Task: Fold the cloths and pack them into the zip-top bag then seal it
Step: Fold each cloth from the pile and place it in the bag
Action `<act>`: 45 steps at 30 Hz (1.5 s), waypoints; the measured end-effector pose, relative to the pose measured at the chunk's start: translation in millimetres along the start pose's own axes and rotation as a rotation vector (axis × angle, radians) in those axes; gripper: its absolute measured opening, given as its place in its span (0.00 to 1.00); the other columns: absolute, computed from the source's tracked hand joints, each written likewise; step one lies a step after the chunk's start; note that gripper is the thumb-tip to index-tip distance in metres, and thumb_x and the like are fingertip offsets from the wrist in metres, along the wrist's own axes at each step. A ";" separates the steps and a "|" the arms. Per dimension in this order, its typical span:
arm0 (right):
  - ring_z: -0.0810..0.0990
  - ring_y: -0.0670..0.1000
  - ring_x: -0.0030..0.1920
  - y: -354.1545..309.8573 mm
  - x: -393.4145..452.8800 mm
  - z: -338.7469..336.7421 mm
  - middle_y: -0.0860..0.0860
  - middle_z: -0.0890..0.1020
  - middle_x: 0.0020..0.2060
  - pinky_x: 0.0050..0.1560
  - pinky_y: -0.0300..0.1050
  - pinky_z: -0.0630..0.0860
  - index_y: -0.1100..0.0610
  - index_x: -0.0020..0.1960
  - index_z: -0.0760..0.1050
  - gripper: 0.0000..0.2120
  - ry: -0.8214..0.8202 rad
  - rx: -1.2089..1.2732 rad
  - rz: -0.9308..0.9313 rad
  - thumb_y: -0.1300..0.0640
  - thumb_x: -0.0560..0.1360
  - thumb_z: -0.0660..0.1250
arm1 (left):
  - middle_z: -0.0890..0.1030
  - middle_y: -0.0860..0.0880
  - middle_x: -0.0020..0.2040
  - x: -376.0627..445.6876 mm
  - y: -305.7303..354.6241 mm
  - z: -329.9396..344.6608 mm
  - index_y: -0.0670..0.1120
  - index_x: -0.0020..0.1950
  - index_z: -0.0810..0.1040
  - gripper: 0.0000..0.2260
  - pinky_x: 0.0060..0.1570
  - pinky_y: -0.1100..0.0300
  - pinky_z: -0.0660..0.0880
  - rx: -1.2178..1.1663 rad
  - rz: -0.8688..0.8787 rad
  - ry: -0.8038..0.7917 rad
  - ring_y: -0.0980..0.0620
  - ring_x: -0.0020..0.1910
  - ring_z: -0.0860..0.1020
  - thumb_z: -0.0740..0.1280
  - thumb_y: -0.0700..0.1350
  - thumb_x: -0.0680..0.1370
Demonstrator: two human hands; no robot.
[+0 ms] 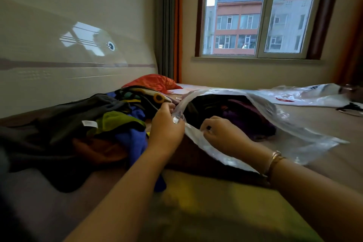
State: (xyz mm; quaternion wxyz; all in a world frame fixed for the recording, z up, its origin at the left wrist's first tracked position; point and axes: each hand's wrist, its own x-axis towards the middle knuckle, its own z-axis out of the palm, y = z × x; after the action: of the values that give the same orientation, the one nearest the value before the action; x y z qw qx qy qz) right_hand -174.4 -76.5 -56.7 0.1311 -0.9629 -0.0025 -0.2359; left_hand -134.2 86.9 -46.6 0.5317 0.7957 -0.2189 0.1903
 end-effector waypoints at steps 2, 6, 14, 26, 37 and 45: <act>0.77 0.50 0.44 -23.2 -26.3 -4.2 0.50 0.77 0.46 0.47 0.51 0.77 0.55 0.48 0.79 0.08 0.128 0.026 -0.049 0.56 0.77 0.61 | 0.76 0.45 0.61 -21.0 -4.8 -10.4 0.43 0.64 0.72 0.17 0.55 0.56 0.71 0.009 -0.053 0.047 0.46 0.59 0.75 0.65 0.37 0.75; 0.76 0.48 0.40 -71.4 -67.4 2.2 0.49 0.76 0.42 0.43 0.53 0.78 0.56 0.44 0.76 0.07 0.149 0.165 -0.091 0.56 0.76 0.62 | 0.68 0.42 0.67 -62.2 -36.7 -31.8 0.45 0.63 0.73 0.17 0.64 0.51 0.66 0.246 -0.196 0.074 0.40 0.64 0.69 0.64 0.37 0.74; 0.79 0.46 0.39 -104.8 -93.0 41.3 0.48 0.80 0.41 0.41 0.42 0.77 0.52 0.45 0.77 0.06 -0.054 0.435 0.098 0.57 0.78 0.62 | 0.71 0.42 0.68 -86.4 -75.2 -44.9 0.42 0.65 0.74 0.18 0.61 0.56 0.69 0.200 -0.210 -0.074 0.44 0.64 0.71 0.64 0.34 0.76; 0.79 0.52 0.38 -127.1 -37.5 71.3 0.54 0.79 0.47 0.38 0.45 0.77 0.52 0.55 0.76 0.10 -0.015 0.665 0.118 0.61 0.78 0.59 | 0.79 0.44 0.48 -72.2 -76.7 -87.0 0.43 0.50 0.79 0.08 0.36 0.63 0.71 -0.306 -0.403 0.301 0.54 0.40 0.75 0.61 0.35 0.77; 0.36 0.55 0.76 -233.6 105.8 135.6 0.49 0.45 0.78 0.73 0.61 0.36 0.48 0.67 0.73 0.20 -0.158 -0.268 -0.472 0.43 0.80 0.52 | 0.76 0.46 0.58 -43.7 -133.5 -173.8 0.48 0.55 0.76 0.13 0.37 0.64 0.70 -0.307 -0.479 0.576 0.55 0.46 0.75 0.58 0.33 0.78; 0.41 0.53 0.77 -257.3 150.4 186.3 0.49 0.50 0.78 0.71 0.63 0.34 0.53 0.73 0.65 0.22 -0.275 -0.289 -0.440 0.48 0.81 0.50 | 0.76 0.49 0.54 -35.8 -151.6 -183.0 0.49 0.57 0.76 0.12 0.34 0.65 0.69 -0.263 -0.469 0.502 0.57 0.45 0.75 0.61 0.35 0.78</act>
State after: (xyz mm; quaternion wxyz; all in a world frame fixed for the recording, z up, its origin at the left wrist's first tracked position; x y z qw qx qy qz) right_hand 26.6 210.6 -82.8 -0.0634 -0.9708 -0.1953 -0.1240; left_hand -93.3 313.6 -115.1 0.6957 0.6778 0.0843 0.2227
